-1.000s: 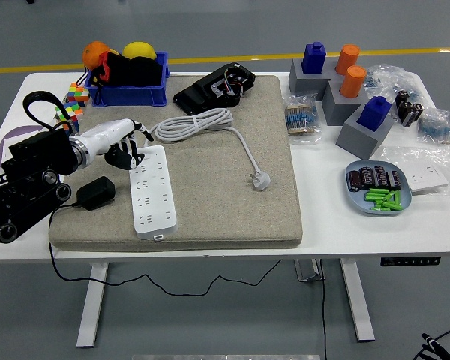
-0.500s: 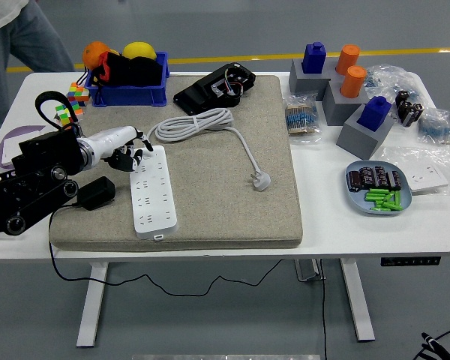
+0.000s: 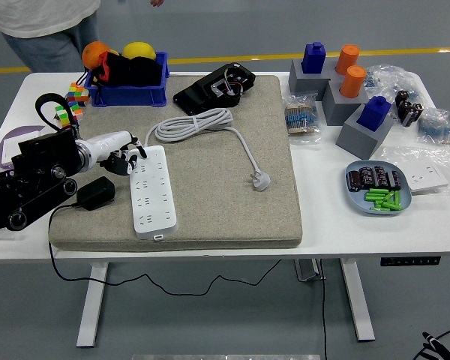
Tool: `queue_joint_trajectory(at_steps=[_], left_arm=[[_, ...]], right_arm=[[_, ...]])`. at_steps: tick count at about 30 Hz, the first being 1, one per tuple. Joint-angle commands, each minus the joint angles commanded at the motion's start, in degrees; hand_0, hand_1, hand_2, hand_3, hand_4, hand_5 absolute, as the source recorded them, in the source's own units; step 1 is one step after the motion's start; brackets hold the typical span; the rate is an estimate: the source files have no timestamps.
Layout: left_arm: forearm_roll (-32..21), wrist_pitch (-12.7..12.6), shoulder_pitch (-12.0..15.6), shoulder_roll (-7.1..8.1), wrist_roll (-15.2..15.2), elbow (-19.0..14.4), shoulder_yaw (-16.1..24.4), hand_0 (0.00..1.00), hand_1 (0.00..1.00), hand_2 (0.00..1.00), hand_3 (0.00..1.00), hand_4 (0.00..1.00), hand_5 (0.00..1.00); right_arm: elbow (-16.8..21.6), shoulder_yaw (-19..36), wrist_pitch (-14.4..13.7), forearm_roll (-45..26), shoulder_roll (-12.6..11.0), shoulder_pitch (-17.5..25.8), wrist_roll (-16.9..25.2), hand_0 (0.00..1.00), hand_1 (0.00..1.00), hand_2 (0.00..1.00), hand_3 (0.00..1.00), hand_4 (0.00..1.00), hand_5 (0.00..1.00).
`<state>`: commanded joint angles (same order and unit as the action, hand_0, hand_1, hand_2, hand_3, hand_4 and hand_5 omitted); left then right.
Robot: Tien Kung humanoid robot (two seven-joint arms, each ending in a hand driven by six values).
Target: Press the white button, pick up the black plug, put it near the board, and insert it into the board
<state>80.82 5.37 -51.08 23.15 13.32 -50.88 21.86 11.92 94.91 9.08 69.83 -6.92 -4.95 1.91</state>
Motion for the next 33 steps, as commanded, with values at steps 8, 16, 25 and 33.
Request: queue_joint_trajectory(at_steps=[8,16,25,33], left_arm=[[-0.2,-0.3,-0.5,-1.22,0.1,0.9,-1.3,0.016,0.028,0.124,0.667,0.231,0.002],[0.2,-0.3,-1.4,-2.43,0.6,2.9,-1.4,0.015,0.028,0.125,0.667,0.23,0.002],[0.2,-0.3,-1.4,-2.56,0.4,3.8,-1.1,0.013,0.028,0.126,0.665,0.221,0.002],[0.7,-0.4,-1.2,-2.81,0.6,3.5,-0.1,0.013,0.028,0.126,0.665,0.223,0.002]], right_arm=[[0.0,-0.4,0.0,-0.3,0.0,-0.1,0.0,0.824,0.763,0.748,0.739,0.786,0.572],[0.0,-0.8,0.0,-0.5,-0.2,-0.1,0.0,0.824,0.763,0.748,0.738,0.786,0.571],[-0.1,-0.6,0.1,-0.3,-0.1,0.1,0.0,0.824,0.763,0.748,0.739,0.786,0.572],[0.1,-0.5,0.0,-0.4,-0.1,0.0,0.0,0.824,0.763,0.748,0.739,0.786,0.572]])
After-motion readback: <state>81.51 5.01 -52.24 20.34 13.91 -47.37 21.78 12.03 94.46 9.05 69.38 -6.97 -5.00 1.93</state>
